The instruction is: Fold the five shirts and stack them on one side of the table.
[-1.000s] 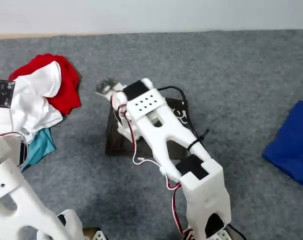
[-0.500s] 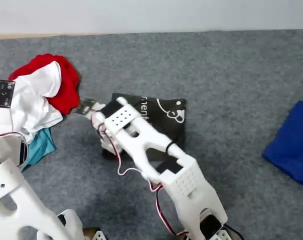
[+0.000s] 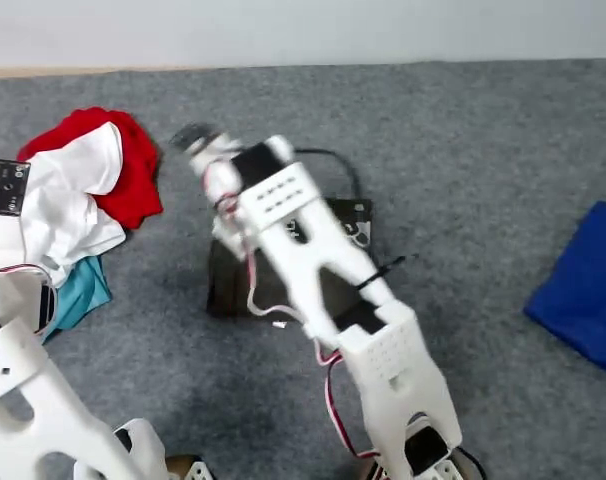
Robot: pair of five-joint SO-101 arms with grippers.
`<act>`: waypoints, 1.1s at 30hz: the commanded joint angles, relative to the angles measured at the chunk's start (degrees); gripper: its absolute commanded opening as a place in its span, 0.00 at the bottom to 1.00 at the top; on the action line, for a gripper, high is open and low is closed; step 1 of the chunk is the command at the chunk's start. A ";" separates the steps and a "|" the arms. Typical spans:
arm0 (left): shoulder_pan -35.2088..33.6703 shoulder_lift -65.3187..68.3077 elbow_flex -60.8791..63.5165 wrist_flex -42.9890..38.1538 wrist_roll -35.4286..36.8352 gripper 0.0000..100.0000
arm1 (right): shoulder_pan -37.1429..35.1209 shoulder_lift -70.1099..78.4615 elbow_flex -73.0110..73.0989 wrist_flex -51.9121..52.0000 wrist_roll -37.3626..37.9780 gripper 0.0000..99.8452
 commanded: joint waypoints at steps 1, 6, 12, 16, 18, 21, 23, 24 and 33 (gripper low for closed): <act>0.09 -1.14 -0.22 -0.70 2.73 0.11 | 4.62 -4.62 -2.73 2.42 -8.62 0.01; 0.18 -1.14 -0.13 0.26 3.43 0.11 | 10.07 -4.26 -2.73 2.42 -17.76 0.01; 0.18 -0.79 0.31 0.88 3.16 0.11 | 12.53 -4.09 -0.18 2.42 -29.54 0.15; 0.18 -0.79 0.31 0.79 3.16 0.11 | 12.35 -3.56 4.13 0.84 -38.15 0.34; 0.18 -0.79 0.31 0.62 3.16 0.11 | 12.44 -1.98 4.57 0.13 -40.35 0.40; 0.18 -0.79 0.31 0.62 3.16 0.11 | 12.53 2.07 4.57 -0.22 -41.32 0.41; 0.18 -0.79 0.31 0.62 3.16 0.11 | 12.53 4.70 4.57 -0.22 -41.41 0.41; 0.18 -0.79 0.31 0.70 3.16 0.11 | 12.62 5.93 4.57 -0.22 -41.49 0.41; 0.18 -0.79 0.31 0.88 3.16 0.11 | 12.35 15.34 4.57 -2.33 -41.49 0.41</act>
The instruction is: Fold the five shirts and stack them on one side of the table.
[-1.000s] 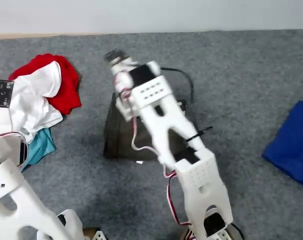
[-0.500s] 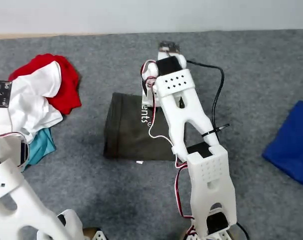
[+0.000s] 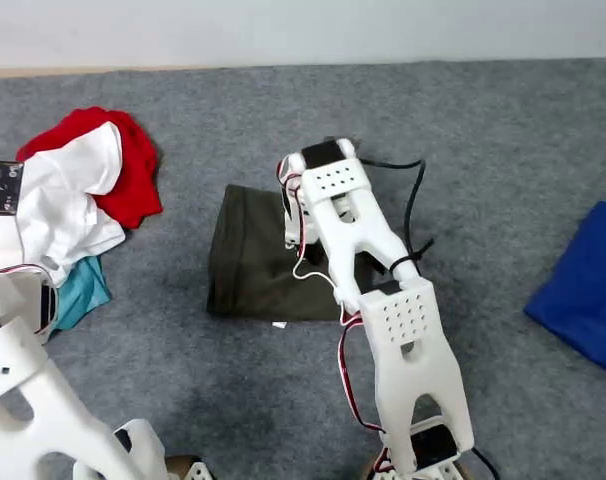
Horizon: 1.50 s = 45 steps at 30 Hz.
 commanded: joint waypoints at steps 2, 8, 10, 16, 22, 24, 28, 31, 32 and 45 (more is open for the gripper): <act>0.18 -0.79 -0.22 0.44 0.35 0.11 | 0.40 2.59 -0.26 -1.36 -0.62 0.40; -0.09 -0.79 -0.22 0.44 0.35 0.11 | 0.66 3.38 -0.26 0.13 1.41 0.12; -0.09 -0.79 -0.22 0.44 0.35 0.11 | 0.57 3.82 -0.26 0.31 6.68 0.02; -0.09 -0.88 -0.22 0.44 0.35 0.11 | 1.36 3.21 -0.26 3.65 10.90 0.01; -0.09 -0.88 -0.22 0.44 0.44 0.11 | 5.41 -0.40 0.09 3.91 15.03 0.01; 0.00 -0.88 -0.22 0.44 0.44 0.11 | 7.60 -2.42 0.18 4.00 16.09 0.01; 0.09 -0.79 -0.22 0.44 0.44 0.11 | 12.18 -7.34 2.55 4.00 23.82 0.01; 0.18 -0.79 -0.13 0.44 0.53 0.11 | 15.43 -10.59 4.40 3.91 34.46 0.01; 0.18 -0.79 -0.13 0.44 0.53 0.11 | 16.57 -11.47 4.48 3.91 37.80 0.01; 0.18 -0.79 -0.04 0.44 0.62 0.11 | 28.79 -13.23 4.40 -4.00 77.63 0.01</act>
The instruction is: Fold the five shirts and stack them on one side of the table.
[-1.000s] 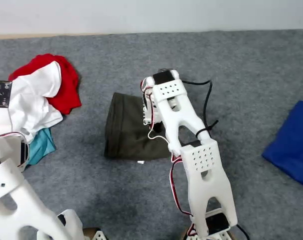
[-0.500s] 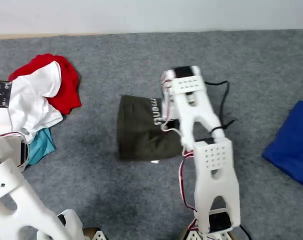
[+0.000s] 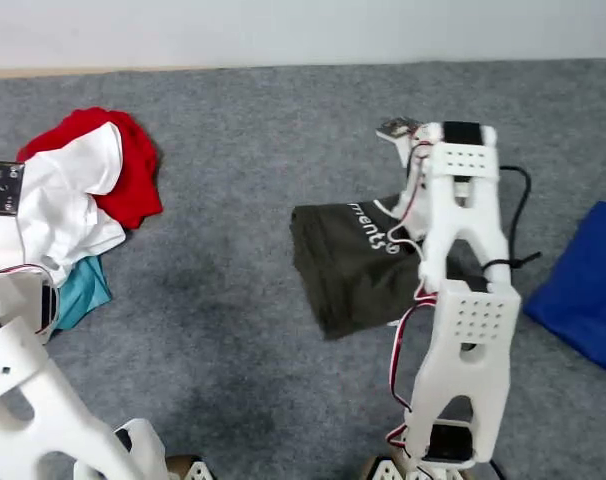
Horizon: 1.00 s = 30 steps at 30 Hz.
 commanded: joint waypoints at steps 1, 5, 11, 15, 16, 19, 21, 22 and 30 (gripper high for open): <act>0.09 -0.88 -0.22 0.53 0.53 0.11 | 3.74 -4.70 -0.62 -4.26 9.49 0.01; 0.00 -1.14 0.66 0.97 0.53 0.11 | 5.76 -4.26 -2.81 -8.22 16.26 0.01; -0.09 -1.23 3.30 1.67 0.53 0.11 | 5.76 -4.26 -2.90 -14.55 19.96 0.01; 0.18 -1.23 3.30 1.67 0.53 0.11 | 5.85 -4.88 -3.08 -12.26 16.88 0.10; 0.18 -1.23 3.30 1.58 0.53 0.11 | 6.02 -5.05 -3.16 -12.00 13.10 0.13; 0.18 -1.23 3.30 1.49 0.35 0.11 | 6.99 -6.20 -3.60 -11.65 -0.97 0.22; 0.18 -1.23 3.12 1.32 0.26 0.11 | 7.16 -7.34 -3.69 -11.74 -8.97 0.26; 0.18 -1.23 3.03 1.23 0.26 0.11 | 7.16 -8.22 -3.69 -11.74 -12.40 0.27; 0.18 -0.88 3.03 0.70 0.18 0.11 | 4.62 -14.64 -3.69 -2.33 -36.31 0.27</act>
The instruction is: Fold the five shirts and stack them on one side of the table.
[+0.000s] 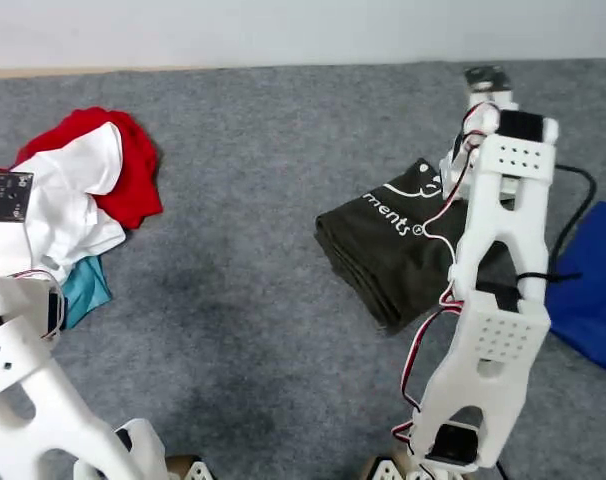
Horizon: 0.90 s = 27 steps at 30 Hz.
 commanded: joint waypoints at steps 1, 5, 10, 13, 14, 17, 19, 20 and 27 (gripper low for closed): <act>0.18 -0.88 -0.48 -0.79 0.00 0.11 | -2.33 -5.32 -3.34 6.20 -13.54 0.27; 0.18 -0.88 -0.48 -1.58 0.00 0.11 | -5.49 -5.41 -2.99 11.65 -26.90 0.27; 0.18 -0.88 -0.48 -1.58 0.00 0.11 | -7.69 -5.23 -2.99 11.47 -41.23 0.27; 0.18 -0.79 -0.48 -1.93 0.00 0.11 | -9.80 -4.00 -2.99 11.38 -46.59 0.34; 0.18 -0.79 -0.48 -2.02 0.00 0.11 | -10.24 -3.12 -3.08 11.30 -48.44 0.37; 0.18 -0.79 -0.48 -2.20 0.00 0.11 | -10.42 0.22 -3.16 10.42 -52.84 0.46; 0.18 -0.79 -0.48 -2.29 0.00 0.11 | -10.33 2.77 -3.16 9.71 -54.42 0.47; 0.18 -0.79 -0.48 -2.29 0.00 0.11 | -10.33 4.09 -3.25 9.54 -54.68 0.46; 0.18 -0.79 -0.48 -2.29 0.00 0.11 | -10.51 12.44 -3.25 6.11 -55.03 0.46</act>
